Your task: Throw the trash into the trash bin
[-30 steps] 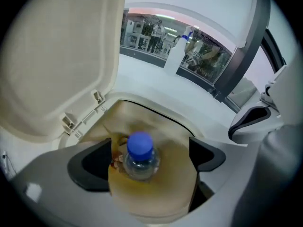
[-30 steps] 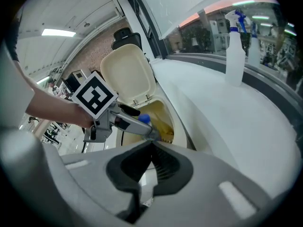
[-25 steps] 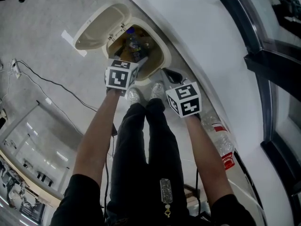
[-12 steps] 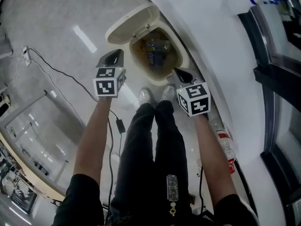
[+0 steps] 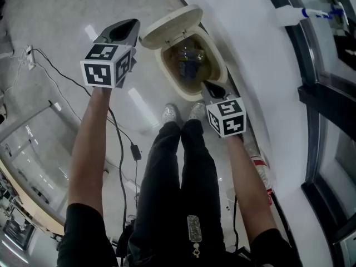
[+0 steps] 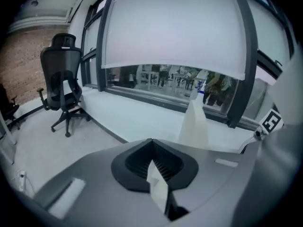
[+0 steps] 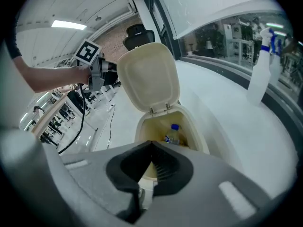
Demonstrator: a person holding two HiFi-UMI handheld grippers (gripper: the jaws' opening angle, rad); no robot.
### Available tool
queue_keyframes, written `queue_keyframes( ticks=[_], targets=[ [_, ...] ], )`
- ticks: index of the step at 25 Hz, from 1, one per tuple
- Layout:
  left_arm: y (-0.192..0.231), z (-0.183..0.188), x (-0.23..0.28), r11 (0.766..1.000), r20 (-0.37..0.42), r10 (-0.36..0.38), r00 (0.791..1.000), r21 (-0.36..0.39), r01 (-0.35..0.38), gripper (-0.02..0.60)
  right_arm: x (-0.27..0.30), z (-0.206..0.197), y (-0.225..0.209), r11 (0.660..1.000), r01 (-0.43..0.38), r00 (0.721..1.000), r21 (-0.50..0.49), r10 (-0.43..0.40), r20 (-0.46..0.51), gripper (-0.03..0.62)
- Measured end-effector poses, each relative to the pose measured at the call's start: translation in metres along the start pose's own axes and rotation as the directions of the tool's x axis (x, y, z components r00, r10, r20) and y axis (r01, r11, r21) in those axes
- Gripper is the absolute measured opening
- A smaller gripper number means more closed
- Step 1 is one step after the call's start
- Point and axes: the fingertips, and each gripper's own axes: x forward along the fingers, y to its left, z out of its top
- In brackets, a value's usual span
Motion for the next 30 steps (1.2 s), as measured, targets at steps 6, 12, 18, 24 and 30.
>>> queue_keyframes(
  ticks=[6, 12, 18, 24, 30],
  targets=[
    [-0.051, 0.013, -0.007, 0.979, -0.022, -0.202, 0.979, 0.025, 0.203, 0.005, -0.012, 0.01, -0.005, 1.0, 0.024, 0.999, 0.008, -0.024, 0.032, 0.002],
    [-0.116, -0.022, -0.011, 0.928, -0.13, -0.352, 0.927, 0.076, 0.364, 0.005, -0.033, 0.023, -0.014, 0.997, 0.074, 0.994, 0.032, -0.076, 0.077, 0.002],
    [-0.157, -0.079, -0.003, 0.909, -0.254, -0.39, 0.885, 0.045, 0.413, 0.005, -0.056, 0.019, -0.039, 0.971, 0.229, 0.97, 0.063, -0.234, 0.074, 0.002],
    [-0.177, -0.124, 0.017, 0.919, -0.338, -0.365, 0.867, 0.018, 0.394, 0.005, -0.047, 0.012, -0.044, 0.967, 0.249, 0.965, 0.054, -0.252, 0.073, 0.002],
    [-0.189, -0.154, 0.034, 0.923, -0.401, -0.346, 0.848, 0.016, 0.384, 0.005, -0.022, -0.016, -0.04, 0.982, 0.171, 0.984, 0.079, -0.175, 0.044, 0.002]
  ],
)
